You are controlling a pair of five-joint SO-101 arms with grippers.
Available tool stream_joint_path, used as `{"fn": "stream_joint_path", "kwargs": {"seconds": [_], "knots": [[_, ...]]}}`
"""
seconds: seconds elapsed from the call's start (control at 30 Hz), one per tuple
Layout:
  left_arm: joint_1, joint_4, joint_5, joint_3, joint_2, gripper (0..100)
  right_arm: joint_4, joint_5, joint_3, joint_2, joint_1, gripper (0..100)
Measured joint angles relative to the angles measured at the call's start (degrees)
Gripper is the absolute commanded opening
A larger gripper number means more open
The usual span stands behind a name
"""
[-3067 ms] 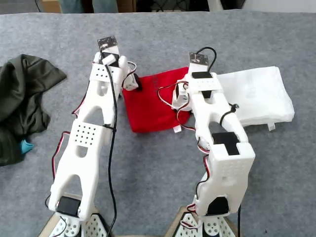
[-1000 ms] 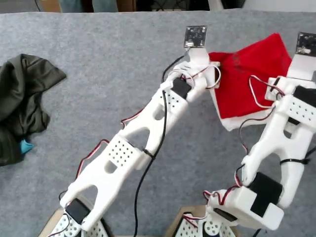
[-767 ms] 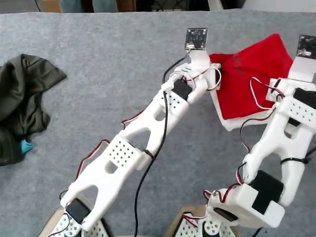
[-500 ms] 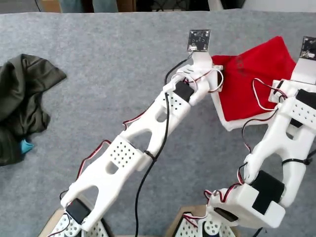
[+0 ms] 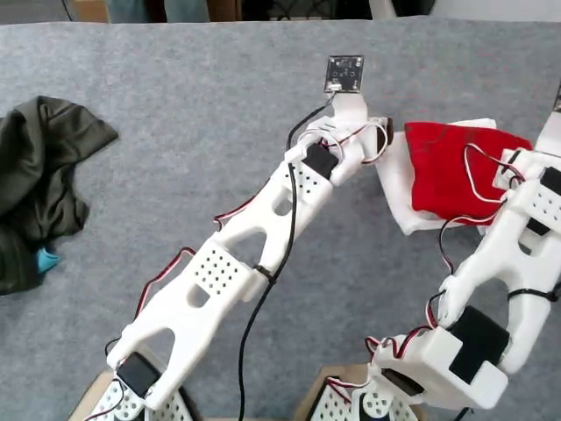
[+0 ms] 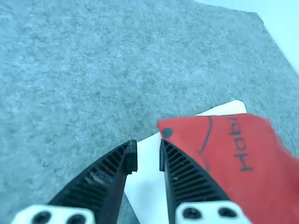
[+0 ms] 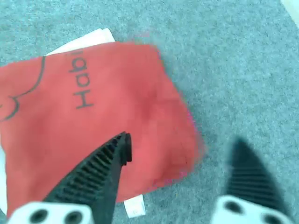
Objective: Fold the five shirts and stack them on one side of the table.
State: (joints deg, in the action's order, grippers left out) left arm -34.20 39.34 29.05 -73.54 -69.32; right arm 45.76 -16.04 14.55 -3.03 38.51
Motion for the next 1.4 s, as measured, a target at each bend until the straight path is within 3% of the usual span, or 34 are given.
{"fn": "stream_joint_path", "kwargs": {"seconds": [0.17,0.37,0.47,0.63,0.97,1.03,1.2,1.4], "knots": [[1.49,5.1,0.0,-2.11,0.0,10,0.0,0.0,0.09,0.0,0.0,40.3],[6.33,13.27,0.0,-8.97,0.0,10,0.0,0.09,0.09,0.0,-1.93,1.1],[9.67,18.73,0.0,-12.92,0.0,10,0.0,0.09,0.09,0.0,-5.45,5.3],[18.73,28.75,-3.16,-18.55,0.0,10,-4.13,0.09,2.64,4.31,-12.84,1.5],[46.33,49.49,-6.77,-18.9,1.49,11,-15.56,0.18,3.16,23.12,-16.18,1.7],[51.52,52.92,-7.3,-18.9,4.22,11,-14.68,0.18,2.02,23.3,-16.18,1.7],[59.96,59.69,-16.0,-18.9,14.95,25,-8.0,0.18,-1.76,20.92,-18.29,1.8],[70.68,61.27,-23.12,-16.53,27.69,25,4.48,0.18,-6.24,10.99,-24.35,1.8]]}}
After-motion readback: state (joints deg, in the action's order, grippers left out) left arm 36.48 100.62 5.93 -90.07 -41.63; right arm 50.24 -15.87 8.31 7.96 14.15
